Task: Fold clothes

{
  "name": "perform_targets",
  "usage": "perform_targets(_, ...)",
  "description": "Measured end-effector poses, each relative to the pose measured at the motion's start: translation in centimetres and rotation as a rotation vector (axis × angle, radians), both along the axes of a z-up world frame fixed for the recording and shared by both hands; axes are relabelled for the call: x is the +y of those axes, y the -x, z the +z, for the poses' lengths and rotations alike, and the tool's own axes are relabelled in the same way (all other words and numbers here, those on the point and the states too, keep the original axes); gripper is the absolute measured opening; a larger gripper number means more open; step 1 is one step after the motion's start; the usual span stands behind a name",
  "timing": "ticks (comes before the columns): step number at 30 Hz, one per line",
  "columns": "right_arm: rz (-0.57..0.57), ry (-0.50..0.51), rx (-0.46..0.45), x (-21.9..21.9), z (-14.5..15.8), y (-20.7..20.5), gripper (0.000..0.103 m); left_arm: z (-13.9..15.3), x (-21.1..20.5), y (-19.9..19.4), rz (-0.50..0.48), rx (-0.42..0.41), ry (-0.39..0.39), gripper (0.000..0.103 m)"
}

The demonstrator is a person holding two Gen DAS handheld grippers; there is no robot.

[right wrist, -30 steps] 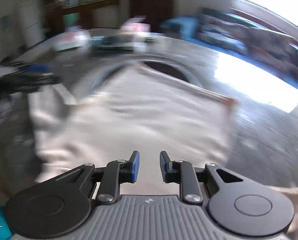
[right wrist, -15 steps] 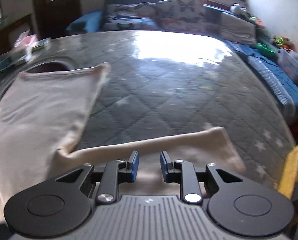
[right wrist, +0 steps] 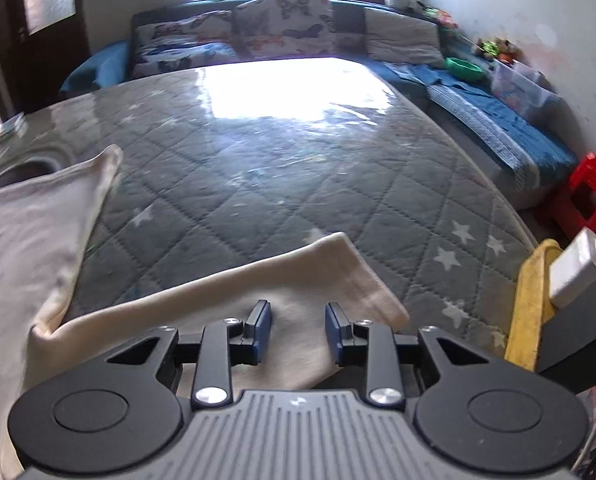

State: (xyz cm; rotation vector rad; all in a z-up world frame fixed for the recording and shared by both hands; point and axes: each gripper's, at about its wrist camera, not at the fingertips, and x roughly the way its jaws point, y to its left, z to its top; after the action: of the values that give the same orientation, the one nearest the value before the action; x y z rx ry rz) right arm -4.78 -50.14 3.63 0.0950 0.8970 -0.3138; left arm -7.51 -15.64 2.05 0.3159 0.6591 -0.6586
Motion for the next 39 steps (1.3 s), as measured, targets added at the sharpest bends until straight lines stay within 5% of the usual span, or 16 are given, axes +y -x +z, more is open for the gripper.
perform_targets(19,-0.144,-0.067,-0.055,-2.5,-0.2,2.6,0.034,1.5,-1.8,0.6,-0.030,-0.015,0.042,0.076)
perform_targets(21,-0.173,-0.077,-0.060,-3.0,-0.5,2.5,0.043,1.5,-1.9,0.6,-0.027,-0.012,0.045,0.076)
perform_targets(24,-0.184,-0.076,-0.072,-3.1,-0.9,2.6,0.044,1.5,-2.1,0.6,-0.029,-0.013,0.042,0.077)
perform_targets(31,-0.175,-0.091,-0.093,-2.9,-0.7,2.3,0.010,1.2,-2.7,0.5,-0.029,-0.001,0.036,0.077)
perform_targets(39,-0.163,-0.064,-0.140,-2.8,0.7,3.0,0.007,1.1,-3.4,0.5,-0.043,-0.001,0.032,0.077)
